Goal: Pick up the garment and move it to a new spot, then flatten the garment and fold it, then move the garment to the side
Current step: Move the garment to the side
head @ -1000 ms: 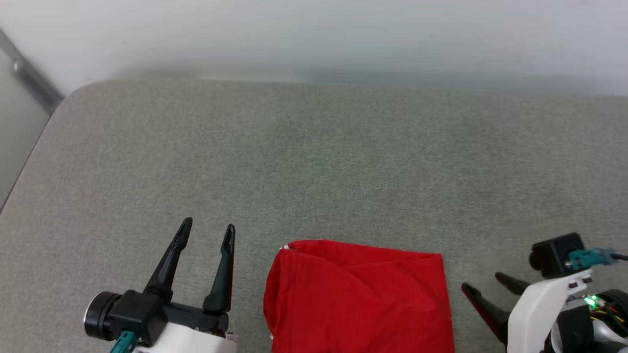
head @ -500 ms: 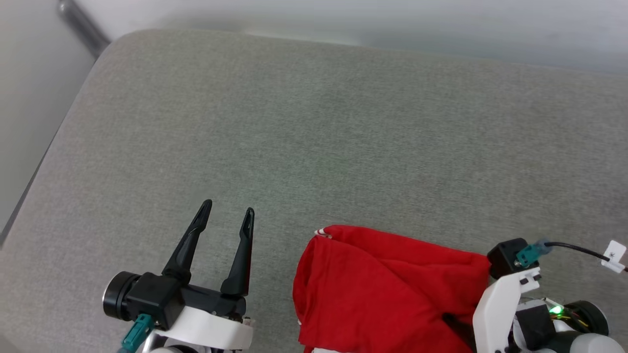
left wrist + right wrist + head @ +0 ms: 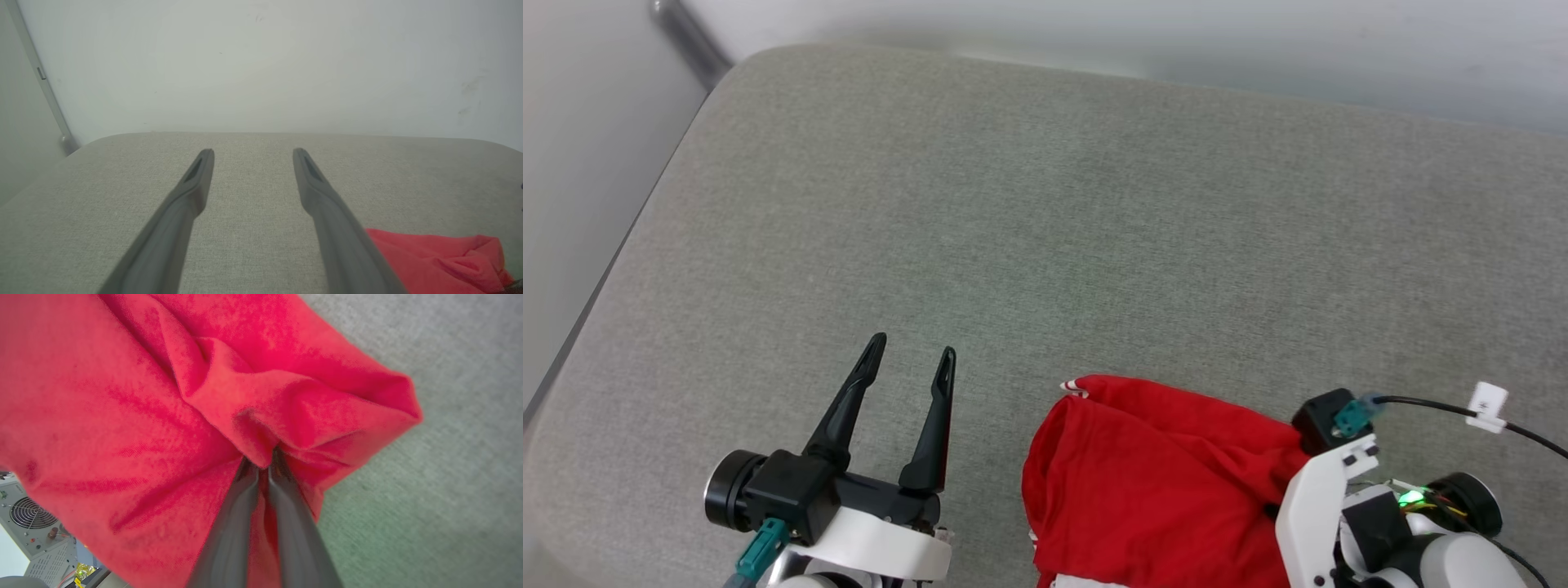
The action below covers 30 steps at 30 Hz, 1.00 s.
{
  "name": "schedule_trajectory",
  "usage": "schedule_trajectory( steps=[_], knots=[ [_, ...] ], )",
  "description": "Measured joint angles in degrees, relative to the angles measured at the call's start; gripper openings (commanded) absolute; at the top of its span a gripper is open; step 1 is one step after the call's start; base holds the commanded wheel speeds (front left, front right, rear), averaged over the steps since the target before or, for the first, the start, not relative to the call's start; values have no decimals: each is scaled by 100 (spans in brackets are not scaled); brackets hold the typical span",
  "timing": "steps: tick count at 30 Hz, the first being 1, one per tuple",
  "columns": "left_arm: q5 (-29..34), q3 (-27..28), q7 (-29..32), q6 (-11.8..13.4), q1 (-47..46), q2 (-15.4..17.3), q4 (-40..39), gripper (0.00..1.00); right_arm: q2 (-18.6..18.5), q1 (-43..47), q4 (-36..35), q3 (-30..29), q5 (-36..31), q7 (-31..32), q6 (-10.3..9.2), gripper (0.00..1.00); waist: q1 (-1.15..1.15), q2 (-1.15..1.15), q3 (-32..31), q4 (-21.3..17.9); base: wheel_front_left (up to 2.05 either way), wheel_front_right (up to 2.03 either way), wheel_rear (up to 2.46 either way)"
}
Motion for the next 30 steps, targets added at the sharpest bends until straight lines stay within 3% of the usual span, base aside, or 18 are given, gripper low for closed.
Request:
schedule_trajectory(
  steps=[6,11,15,18,24,30],
  knots=[
    [14,29,0,0,35,24,-21,100,-465,-363,-21,603,-253,-209,8,0,0,0,-71,-268,0,0,0],
    [0,-27,0,0,53,67,-57,100,-1439,-898,-231,1159,-425,-232,3,0,1,0,-83,-702,0,0,0],
    [43,-214,0,0,-7,146,-42,100,-2432,-1451,-499,1622,-434,-146,2,0,1,0,-40,-1172,0,0,0],
    [133,-291,0,0,-171,177,-49,100,-2937,-1742,-635,1811,-267,-123,2,0,1,0,35,-1553,0,0,0],
    [357,-703,0,0,-561,412,-82,100,-3775,-2203,-431,1817,-154,-592,2,0,1,0,287,-2325,0,0,0],
    [504,-1072,0,-1,-1077,575,-222,100,-4056,-2468,281,1461,-212,-1417,2,0,1,0,760,-2913,0,0,0]
  ],
)
